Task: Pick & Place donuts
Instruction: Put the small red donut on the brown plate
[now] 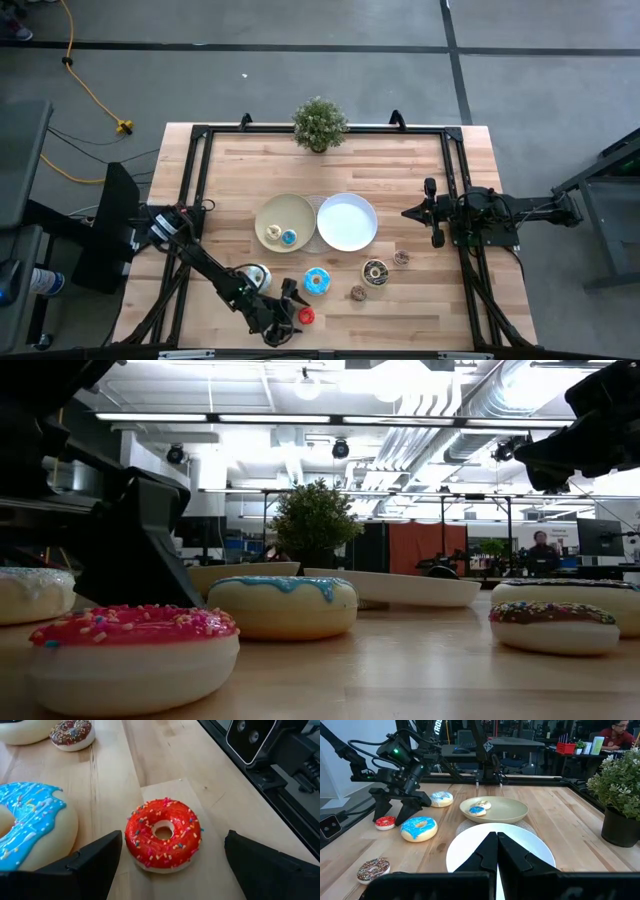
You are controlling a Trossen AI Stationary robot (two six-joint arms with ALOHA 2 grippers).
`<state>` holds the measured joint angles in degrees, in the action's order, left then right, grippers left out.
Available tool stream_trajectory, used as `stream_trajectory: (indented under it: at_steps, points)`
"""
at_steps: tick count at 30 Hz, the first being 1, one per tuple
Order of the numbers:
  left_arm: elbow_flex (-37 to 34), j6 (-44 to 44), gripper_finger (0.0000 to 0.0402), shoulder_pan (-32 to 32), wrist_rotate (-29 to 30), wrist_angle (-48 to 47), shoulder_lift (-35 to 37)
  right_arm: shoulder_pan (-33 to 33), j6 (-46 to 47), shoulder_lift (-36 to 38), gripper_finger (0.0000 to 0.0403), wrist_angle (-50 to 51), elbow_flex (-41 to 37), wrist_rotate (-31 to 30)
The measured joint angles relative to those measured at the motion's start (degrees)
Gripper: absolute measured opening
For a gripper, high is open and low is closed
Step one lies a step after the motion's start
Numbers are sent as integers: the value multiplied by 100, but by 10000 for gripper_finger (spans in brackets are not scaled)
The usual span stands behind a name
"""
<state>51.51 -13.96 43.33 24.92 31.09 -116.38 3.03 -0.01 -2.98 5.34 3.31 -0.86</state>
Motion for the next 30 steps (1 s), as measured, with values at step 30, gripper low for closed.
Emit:
stream_trajectory:
  at_steps: [30]
  points:
    - [-2,-136,241,-175,-194,-57,-9,2,0,0,0,0,0,0]
